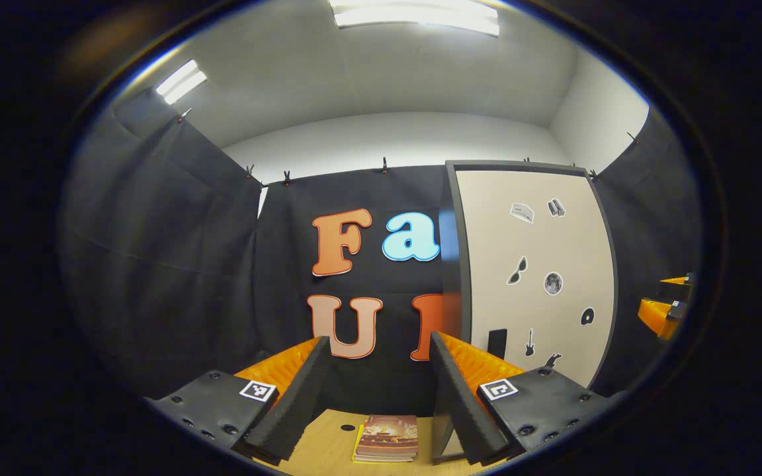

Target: Open the cabinet door with the right hand, grasp the bottle in the cabinet with the left hand and place it on the coaster, then close the cabinet door with the right hand.

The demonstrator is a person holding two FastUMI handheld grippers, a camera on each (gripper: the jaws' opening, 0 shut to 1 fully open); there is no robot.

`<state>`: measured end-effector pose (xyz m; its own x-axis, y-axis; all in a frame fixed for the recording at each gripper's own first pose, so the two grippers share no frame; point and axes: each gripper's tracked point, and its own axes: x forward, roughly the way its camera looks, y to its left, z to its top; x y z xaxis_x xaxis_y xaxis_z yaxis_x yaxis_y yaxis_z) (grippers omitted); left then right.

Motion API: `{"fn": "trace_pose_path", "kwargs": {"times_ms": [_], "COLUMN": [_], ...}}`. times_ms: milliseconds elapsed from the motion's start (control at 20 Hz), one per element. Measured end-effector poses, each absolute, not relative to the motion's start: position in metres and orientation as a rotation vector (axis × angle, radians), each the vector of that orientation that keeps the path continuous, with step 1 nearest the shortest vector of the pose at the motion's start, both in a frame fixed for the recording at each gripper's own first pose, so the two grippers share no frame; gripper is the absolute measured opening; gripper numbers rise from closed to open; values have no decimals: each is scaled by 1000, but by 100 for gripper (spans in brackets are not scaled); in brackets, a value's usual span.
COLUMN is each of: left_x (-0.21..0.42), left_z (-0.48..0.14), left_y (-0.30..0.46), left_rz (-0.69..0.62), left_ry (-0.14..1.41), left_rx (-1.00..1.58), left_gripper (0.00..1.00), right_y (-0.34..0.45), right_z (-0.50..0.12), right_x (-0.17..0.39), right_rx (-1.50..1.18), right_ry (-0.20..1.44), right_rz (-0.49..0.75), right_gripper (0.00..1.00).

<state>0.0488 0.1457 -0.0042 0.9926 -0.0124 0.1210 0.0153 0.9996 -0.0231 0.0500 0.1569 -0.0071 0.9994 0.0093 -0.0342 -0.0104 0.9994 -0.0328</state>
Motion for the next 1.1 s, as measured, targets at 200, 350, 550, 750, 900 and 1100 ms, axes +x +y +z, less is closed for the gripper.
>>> {"fn": "trace_pose_path", "kwargs": {"times_ms": [200, 350, 550, 750, 900, 1100], "left_x": [51, 48, 53, 63, 72, 84], "left_z": [-16, -22, -39, -65, -79, -92], "left_y": [164, 180, 215, 244, 271, 285], "left_rz": [-5, 6, 15, 1, 6, -30], "left_ry": [-102, -105, -85, -22, -1, 17], "left_rx": [-41, -20, -11, -77, -46, -61], "left_gripper": [96, 96, 96, 93, 100, 96], "right_y": [194, 233, 294, 332, 349, 365], "right_z": [-20, -38, -63, -95, -121, -152], "right_x": [68, 85, 112, 144, 167, 188], "right_rx": [-12, -12, 40, 10, -19, 33], "right_ry": [68, 100, 167, 238, 306, 407], "right_rz": [56, 124, 196, 157, 110, 71], "right_gripper": [94, 94, 94, 94, 92, 79]}}
